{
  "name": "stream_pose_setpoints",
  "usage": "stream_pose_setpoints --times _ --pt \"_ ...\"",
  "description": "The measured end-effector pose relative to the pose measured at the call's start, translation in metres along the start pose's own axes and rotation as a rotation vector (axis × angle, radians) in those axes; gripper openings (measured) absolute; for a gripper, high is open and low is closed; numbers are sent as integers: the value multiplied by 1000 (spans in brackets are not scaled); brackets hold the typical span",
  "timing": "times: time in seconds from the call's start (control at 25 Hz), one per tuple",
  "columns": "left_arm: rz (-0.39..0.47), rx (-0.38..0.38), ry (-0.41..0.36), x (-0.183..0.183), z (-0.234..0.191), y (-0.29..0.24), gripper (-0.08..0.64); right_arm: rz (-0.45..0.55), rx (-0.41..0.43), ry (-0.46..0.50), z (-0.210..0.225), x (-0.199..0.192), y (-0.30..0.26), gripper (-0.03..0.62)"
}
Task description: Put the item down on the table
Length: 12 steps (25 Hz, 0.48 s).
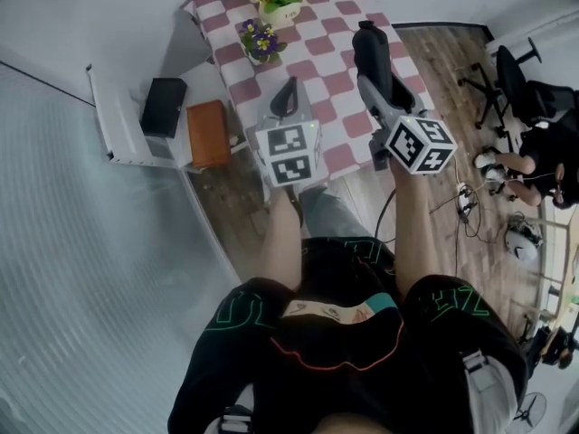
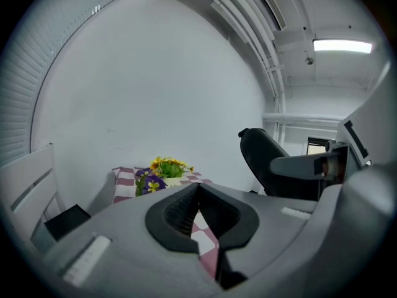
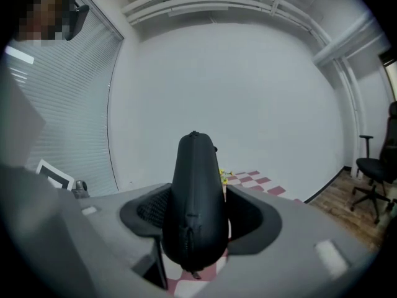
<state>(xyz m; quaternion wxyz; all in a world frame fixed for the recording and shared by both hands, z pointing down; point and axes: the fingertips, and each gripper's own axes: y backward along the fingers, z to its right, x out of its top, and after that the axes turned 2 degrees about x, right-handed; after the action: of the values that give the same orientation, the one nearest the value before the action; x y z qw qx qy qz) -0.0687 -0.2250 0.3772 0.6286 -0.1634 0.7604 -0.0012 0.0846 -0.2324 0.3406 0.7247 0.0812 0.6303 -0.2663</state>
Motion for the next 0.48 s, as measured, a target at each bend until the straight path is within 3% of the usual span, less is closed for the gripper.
stream_pose_setpoints --times 0.48 --pt "-172 42 29 -70 14 -86 8 -173 3 -126 86 -76 -55 268"
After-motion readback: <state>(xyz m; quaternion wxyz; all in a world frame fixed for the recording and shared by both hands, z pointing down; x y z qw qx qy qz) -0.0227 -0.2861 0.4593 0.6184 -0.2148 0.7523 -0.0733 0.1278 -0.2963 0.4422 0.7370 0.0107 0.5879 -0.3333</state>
